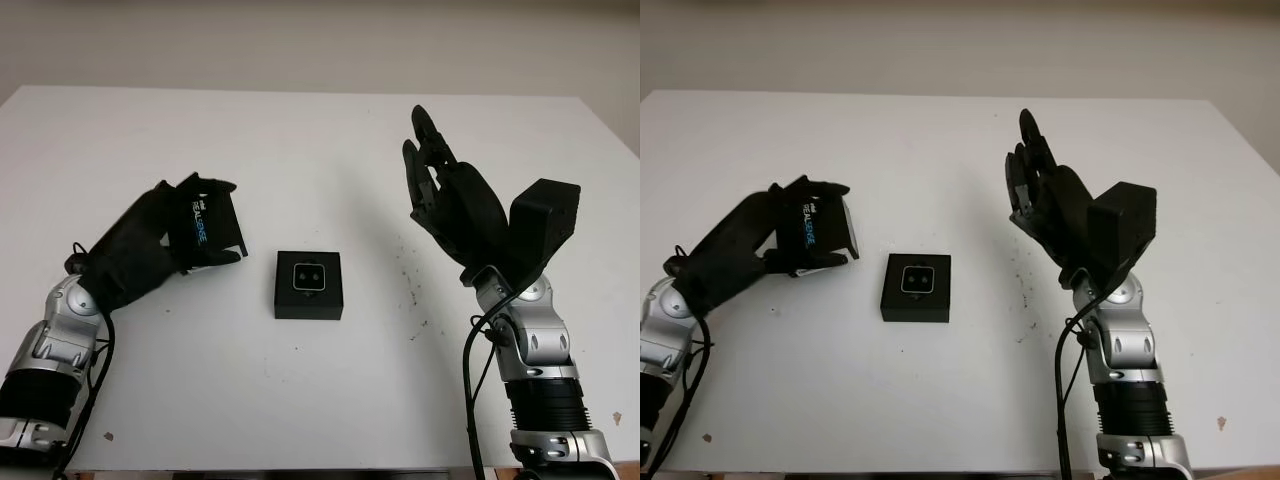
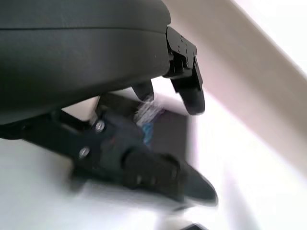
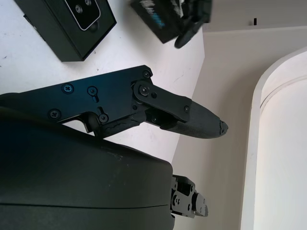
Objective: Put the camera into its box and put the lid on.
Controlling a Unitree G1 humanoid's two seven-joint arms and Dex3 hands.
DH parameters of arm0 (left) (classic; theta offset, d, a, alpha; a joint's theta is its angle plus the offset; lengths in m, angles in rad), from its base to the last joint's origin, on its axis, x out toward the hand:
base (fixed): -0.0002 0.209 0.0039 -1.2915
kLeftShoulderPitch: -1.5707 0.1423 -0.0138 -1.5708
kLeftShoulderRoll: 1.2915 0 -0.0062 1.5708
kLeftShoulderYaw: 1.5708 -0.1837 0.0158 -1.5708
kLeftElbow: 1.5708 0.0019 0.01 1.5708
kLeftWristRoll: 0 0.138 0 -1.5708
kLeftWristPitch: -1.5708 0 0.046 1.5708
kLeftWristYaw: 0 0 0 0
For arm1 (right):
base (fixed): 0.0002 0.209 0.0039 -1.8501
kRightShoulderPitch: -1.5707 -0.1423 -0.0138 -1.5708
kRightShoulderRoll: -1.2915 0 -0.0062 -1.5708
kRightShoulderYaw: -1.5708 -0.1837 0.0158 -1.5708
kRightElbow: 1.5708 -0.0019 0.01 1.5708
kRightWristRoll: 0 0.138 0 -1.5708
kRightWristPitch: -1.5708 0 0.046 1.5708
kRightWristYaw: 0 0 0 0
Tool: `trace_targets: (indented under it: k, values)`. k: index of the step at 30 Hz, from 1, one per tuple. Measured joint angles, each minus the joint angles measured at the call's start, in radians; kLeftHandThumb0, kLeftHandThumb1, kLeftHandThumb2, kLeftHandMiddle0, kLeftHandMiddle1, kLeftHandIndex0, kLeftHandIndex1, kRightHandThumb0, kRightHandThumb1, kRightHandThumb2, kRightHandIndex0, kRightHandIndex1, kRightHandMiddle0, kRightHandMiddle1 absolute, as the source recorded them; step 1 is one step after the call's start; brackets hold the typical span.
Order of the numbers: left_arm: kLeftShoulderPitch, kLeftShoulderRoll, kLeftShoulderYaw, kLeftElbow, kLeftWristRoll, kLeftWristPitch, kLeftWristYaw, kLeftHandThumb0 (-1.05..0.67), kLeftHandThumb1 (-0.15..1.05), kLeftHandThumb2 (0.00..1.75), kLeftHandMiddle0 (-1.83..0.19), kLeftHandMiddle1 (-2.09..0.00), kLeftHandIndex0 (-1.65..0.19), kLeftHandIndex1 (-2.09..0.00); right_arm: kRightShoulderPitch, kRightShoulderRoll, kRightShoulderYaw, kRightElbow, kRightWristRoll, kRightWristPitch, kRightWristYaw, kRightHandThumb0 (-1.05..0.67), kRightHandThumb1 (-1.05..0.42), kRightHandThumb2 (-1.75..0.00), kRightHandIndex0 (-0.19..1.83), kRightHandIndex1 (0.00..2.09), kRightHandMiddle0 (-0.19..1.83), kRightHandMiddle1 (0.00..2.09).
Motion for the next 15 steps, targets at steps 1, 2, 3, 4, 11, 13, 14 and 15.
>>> trace_targets:
  k: [1, 2, 3, 4, 11, 13, 14, 15]
  values:
    - [0.000, -0.001, 0.010, -0.037, -0.025, 0.031, -0.019, -0.23, 1.01, 0.05, -0.40, -1.44, -0.31, -1.18, 0.000, 0.000, 0.000, 0.000, 0.000, 0.001, -0.001, -0.61, -1.05, -0.71, -0.19, 0.00, -0.19, 0.00]
    - [0.000, -0.002, 0.018, -0.078, -0.054, 0.066, -0.040, -0.22, 1.01, 0.05, -0.40, -1.43, -0.31, -1.17, 0.000, 0.000, 0.000, 0.000, 0.001, 0.006, -0.002, -0.60, -1.05, -0.70, -0.19, 0.00, -0.19, 0.00]
    - [0.001, -0.005, 0.027, -0.122, -0.087, 0.104, -0.061, -0.21, 1.01, 0.05, -0.40, -1.43, -0.32, -1.17, 0.000, 0.001, 0.000, 0.000, 0.002, 0.012, -0.002, -0.60, -1.05, -0.70, -0.19, 0.00, -0.19, 0.00]
    - [0.001, -0.008, 0.034, -0.159, -0.112, 0.135, -0.077, -0.22, 1.01, 0.05, -0.41, -1.45, -0.33, -1.18, 0.000, 0.001, 0.000, 0.000, 0.003, 0.015, -0.002, -0.60, -1.05, -0.70, -0.19, 0.00, -0.19, 0.00]
    - [0.002, -0.041, 0.050, -0.300, -0.264, 0.275, -0.188, -0.22, 0.98, 0.05, -0.45, -1.46, -0.37, -1.22, 0.000, 0.002, 0.000, 0.000, 0.006, 0.019, 0.002, -0.59, -1.05, -0.71, -0.19, 0.00, -0.19, 0.00]
    - [0.002, -0.045, 0.049, -0.332, -0.279, 0.297, -0.203, -0.23, 0.99, 0.05, -0.45, -1.46, -0.36, -1.24, 0.000, 0.002, 0.000, 0.000, 0.007, 0.021, 0.001, -0.59, -1.05, -0.71, -0.19, 0.00, -0.19, 0.00]
    - [0.003, -0.046, 0.048, -0.346, -0.280, 0.303, -0.209, -0.24, 0.99, 0.05, -0.44, -1.47, -0.35, -1.24, 0.000, 0.002, 0.000, 0.000, 0.007, 0.022, 0.000, -0.59, -1.05, -0.71, -0.19, 0.00, -0.19, 0.00]
    - [0.004, -0.047, 0.046, -0.361, -0.281, 0.308, -0.214, -0.24, 0.99, 0.05, -0.44, -1.47, -0.35, -1.25, 0.000, 0.002, 0.000, 0.000, 0.007, 0.023, -0.001, -0.58, -1.05, -0.71, -0.19, 0.00, -0.19, 0.00]
